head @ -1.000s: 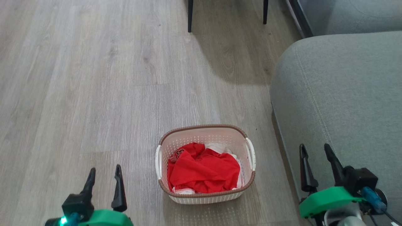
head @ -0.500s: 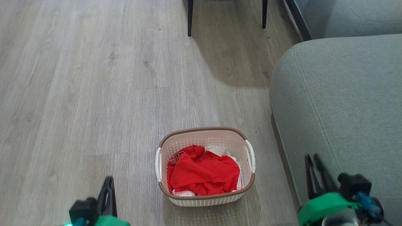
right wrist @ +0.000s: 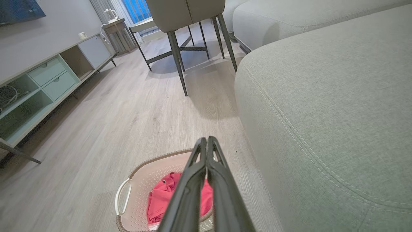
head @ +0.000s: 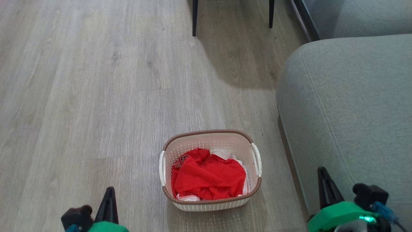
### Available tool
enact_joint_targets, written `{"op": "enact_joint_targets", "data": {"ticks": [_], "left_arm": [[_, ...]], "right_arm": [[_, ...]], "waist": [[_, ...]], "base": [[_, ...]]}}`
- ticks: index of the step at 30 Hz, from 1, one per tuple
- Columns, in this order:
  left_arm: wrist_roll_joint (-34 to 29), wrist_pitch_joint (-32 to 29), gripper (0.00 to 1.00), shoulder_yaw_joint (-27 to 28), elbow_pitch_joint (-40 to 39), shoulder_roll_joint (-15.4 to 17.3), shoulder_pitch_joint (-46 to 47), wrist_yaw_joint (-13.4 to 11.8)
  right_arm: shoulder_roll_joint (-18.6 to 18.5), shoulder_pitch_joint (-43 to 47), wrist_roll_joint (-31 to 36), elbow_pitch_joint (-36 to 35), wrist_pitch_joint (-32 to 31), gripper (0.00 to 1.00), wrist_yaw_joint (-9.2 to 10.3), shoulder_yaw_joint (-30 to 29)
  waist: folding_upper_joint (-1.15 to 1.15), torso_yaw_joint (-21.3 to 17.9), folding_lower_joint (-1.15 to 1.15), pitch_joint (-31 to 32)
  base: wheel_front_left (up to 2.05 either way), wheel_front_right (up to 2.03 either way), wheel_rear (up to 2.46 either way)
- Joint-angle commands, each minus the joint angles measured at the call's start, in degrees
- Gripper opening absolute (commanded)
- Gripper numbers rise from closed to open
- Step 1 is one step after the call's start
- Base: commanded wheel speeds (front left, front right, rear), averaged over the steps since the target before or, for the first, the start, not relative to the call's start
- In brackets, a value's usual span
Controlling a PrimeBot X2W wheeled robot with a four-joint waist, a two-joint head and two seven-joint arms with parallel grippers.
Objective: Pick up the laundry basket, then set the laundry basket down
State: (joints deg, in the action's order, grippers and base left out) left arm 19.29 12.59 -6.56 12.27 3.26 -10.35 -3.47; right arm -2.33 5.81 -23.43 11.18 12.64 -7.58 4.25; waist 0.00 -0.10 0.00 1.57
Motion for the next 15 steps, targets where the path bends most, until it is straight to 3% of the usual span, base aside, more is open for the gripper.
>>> {"op": "enact_joint_targets", "data": {"ticks": [1,15], "left_arm": [[1.2,-0.3,0.00,1.0,-1.4,0.2,2.5,0.4],[10.7,-2.4,0.00,2.3,-1.0,0.3,4.3,1.8]], "right_arm": [[-0.7,-2.7,-1.2,-1.6,-0.4,0.00,0.01,-0.3],[-1.1,-3.9,-10.4,-1.1,-2.3,0.00,0.02,-1.0]], "waist": [[0.00,0.0,0.00,0.0],[0.00,0.0,0.00,-0.2]], "base": [[0.00,0.00,0.00],[0.00,0.00,0.00]]}}
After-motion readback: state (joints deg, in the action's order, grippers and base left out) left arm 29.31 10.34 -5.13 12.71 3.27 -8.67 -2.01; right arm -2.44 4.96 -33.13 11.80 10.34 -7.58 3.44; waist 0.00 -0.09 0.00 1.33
